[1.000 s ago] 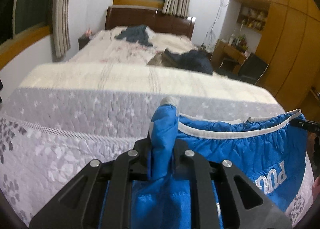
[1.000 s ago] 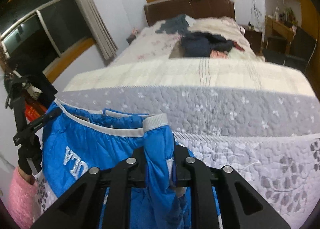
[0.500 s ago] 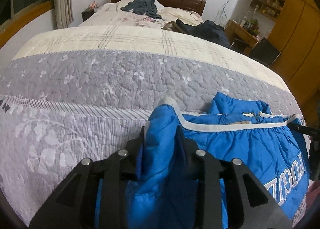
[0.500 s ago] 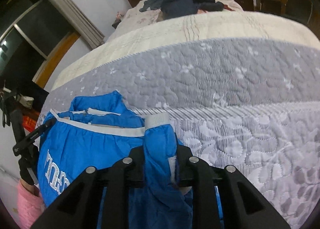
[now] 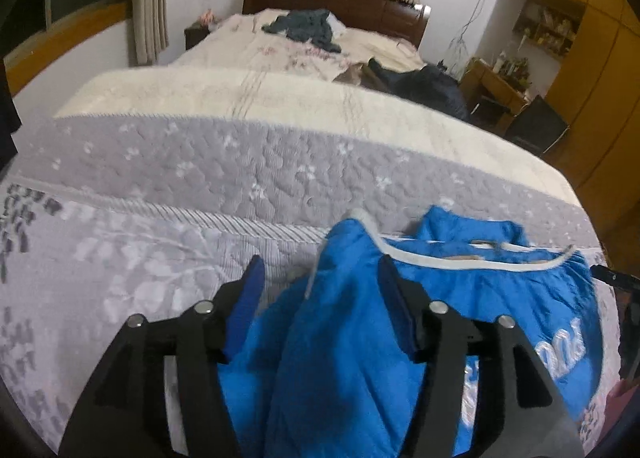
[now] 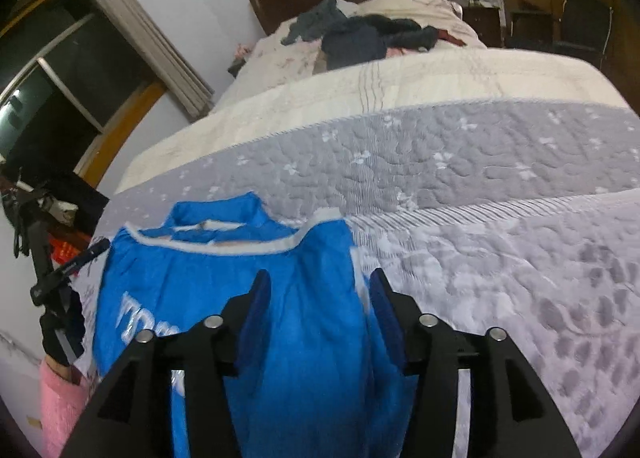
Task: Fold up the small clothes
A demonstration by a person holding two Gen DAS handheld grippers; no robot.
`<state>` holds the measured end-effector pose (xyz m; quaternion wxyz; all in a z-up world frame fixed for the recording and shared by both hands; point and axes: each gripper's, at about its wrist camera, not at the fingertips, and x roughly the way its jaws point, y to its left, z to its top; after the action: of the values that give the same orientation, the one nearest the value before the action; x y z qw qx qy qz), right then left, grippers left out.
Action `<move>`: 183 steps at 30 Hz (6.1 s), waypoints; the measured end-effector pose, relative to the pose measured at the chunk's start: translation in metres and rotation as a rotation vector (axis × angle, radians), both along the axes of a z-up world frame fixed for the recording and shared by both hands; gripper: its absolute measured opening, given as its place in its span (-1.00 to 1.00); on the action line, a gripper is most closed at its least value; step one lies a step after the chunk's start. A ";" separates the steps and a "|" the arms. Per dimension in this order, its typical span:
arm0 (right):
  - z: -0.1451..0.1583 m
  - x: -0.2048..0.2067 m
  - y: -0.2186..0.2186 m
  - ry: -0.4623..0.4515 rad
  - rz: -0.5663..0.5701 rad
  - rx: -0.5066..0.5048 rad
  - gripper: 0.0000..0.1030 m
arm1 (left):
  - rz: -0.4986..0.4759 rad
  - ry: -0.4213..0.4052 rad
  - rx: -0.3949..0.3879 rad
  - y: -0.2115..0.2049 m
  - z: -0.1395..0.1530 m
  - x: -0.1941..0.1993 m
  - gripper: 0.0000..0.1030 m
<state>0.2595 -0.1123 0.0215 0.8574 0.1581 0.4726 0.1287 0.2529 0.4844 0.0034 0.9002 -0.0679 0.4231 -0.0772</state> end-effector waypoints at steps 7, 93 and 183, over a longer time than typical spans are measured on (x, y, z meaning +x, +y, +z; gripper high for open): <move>0.008 -0.061 -0.005 0.018 0.047 0.007 0.14 | -0.063 -0.021 0.031 -0.032 0.026 -0.068 0.30; -0.038 -0.139 -0.041 0.102 -0.005 0.138 0.40 | -0.112 -0.049 0.150 -0.107 -0.027 -0.148 0.49; 0.040 -0.070 0.299 -0.011 0.559 -0.039 0.25 | -0.181 0.133 -0.485 -0.016 -0.010 -0.065 0.58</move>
<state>0.1894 0.1868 0.0612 0.7941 0.0041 0.4956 0.3519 0.1874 0.4687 -0.0066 0.8174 -0.2484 0.4548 -0.2518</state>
